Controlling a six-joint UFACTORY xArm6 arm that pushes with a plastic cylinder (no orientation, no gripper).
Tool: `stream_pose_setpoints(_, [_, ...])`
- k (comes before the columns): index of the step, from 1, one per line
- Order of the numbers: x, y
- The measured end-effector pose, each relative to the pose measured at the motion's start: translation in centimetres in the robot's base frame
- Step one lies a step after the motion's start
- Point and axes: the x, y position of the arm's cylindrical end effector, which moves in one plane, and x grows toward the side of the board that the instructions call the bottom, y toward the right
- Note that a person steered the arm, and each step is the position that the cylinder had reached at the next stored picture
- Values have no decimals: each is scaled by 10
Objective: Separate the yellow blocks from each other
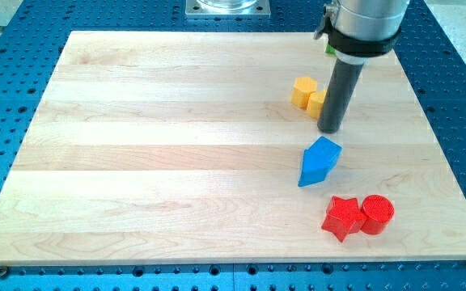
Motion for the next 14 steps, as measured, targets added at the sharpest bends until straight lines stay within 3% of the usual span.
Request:
stream_pose_setpoints(3, [-4,43])
stream_pose_setpoints(5, [-89,-24])
stream_pose_setpoints(7, [-128,-50])
stream_pose_setpoints(8, [-128,-50])
stream_pose_setpoints(10, [-76,-24])
stream_pose_setpoints(13, [-87,-30])
stream_pose_setpoints(14, [-65,-7])
